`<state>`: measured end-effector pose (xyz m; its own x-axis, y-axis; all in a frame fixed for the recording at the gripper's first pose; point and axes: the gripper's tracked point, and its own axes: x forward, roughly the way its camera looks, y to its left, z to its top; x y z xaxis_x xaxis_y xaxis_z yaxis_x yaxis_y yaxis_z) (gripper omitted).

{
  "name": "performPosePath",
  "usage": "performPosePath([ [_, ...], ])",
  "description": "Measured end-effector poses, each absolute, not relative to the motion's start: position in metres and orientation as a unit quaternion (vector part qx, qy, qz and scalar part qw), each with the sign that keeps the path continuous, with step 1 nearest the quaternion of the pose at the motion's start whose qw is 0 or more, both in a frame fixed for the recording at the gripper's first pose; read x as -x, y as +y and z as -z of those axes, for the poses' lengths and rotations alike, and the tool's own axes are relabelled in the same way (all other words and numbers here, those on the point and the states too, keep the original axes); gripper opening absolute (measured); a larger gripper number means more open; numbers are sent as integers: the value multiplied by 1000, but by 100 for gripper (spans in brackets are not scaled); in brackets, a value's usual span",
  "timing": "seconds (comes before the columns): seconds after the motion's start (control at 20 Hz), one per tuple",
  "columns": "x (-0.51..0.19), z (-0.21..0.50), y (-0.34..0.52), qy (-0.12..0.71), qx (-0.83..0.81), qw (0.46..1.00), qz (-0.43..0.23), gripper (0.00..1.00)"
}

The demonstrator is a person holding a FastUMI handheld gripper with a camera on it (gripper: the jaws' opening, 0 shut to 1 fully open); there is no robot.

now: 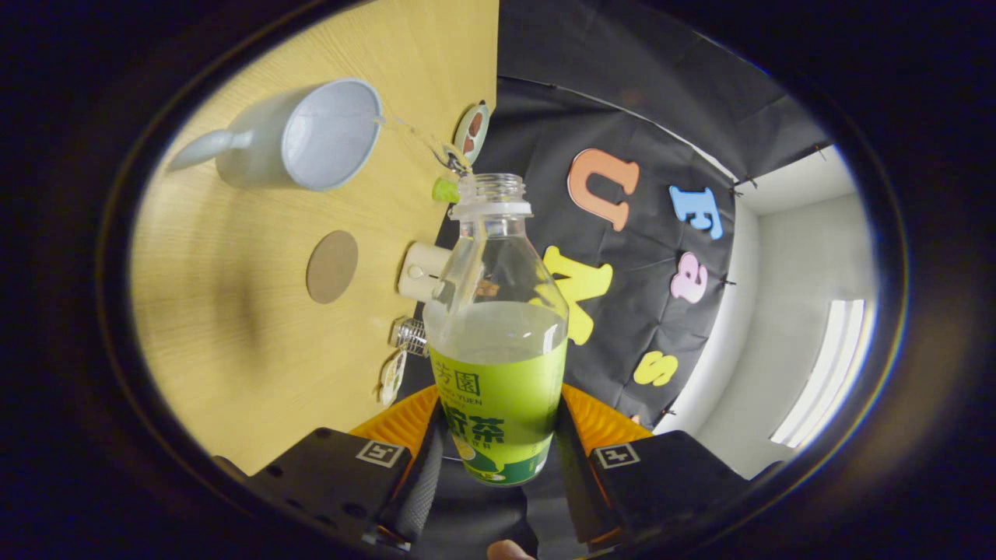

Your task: Take the bottle from table, then pour the juice into the cup, finally place the bottle on the coaster

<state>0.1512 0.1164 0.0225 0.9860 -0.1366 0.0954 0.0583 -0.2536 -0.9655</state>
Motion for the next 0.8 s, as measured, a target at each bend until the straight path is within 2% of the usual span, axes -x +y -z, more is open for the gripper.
performPosePath([
  [0.8,-156,-32,115,25,801,592,85,74],
])
